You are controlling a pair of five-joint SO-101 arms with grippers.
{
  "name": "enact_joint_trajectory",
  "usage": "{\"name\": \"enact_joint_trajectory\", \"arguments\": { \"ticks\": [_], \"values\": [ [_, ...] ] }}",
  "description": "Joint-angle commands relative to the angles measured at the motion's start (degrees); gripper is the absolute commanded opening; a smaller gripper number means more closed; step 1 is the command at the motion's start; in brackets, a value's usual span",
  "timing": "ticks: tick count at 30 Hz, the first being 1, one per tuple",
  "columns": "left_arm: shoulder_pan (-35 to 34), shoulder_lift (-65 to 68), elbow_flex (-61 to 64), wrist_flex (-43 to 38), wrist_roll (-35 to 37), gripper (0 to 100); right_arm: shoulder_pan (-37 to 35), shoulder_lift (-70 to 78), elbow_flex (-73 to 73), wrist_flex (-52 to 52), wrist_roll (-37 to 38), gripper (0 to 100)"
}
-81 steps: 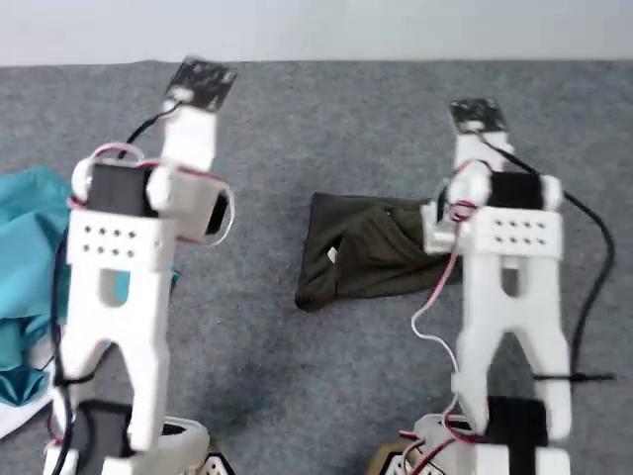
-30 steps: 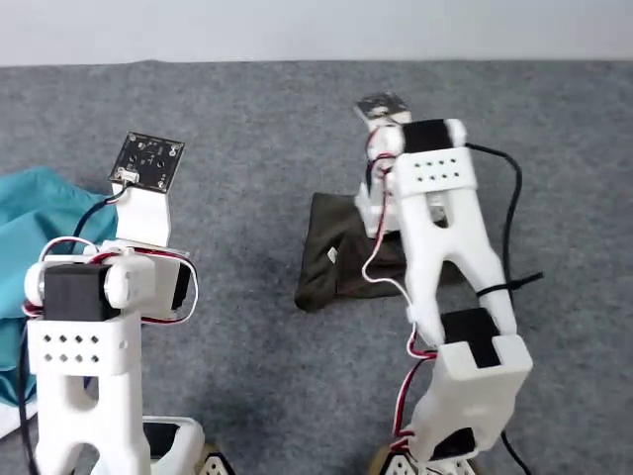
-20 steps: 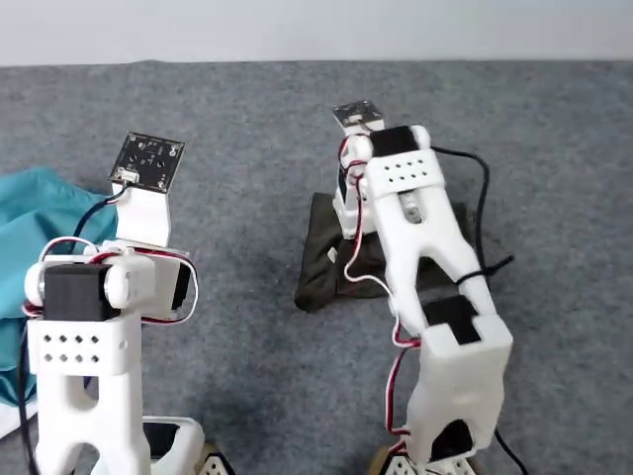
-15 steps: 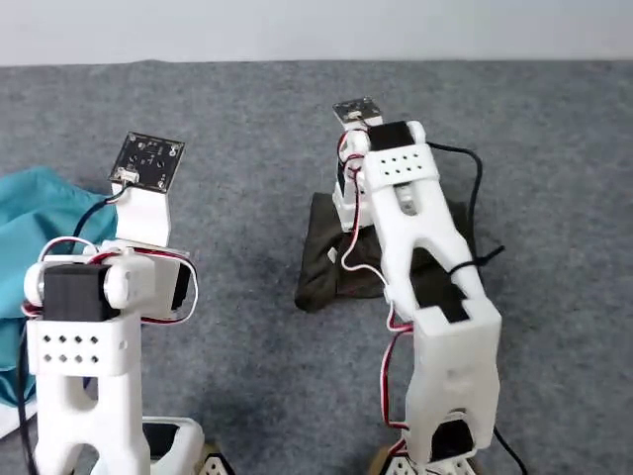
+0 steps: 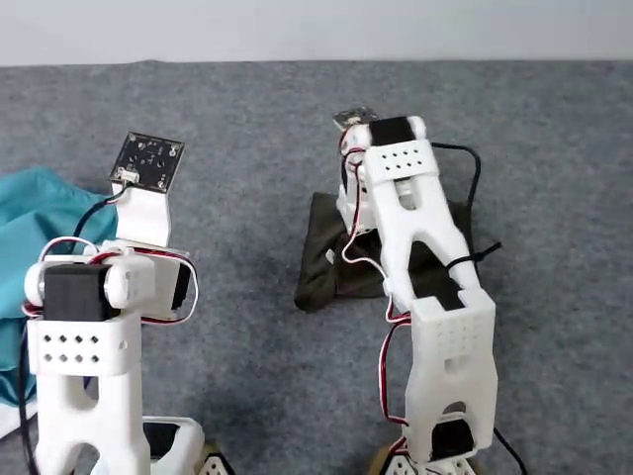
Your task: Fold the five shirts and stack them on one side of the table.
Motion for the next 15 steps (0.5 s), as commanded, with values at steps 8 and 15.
{"name": "enact_joint_trajectory", "arguments": {
  "ticks": [8, 15],
  "values": [
    [-0.09, -1.32, -0.22, 0.88, -0.35, 0, 10.42, -11.65, 0.35, 2.51, 20.48, 0.9],
    [-0.09, -1.32, -0.22, 0.88, -0.35, 0, 13.14, -19.47, 14.59, 2.51, 28.31, 1.3]
  ]
}}
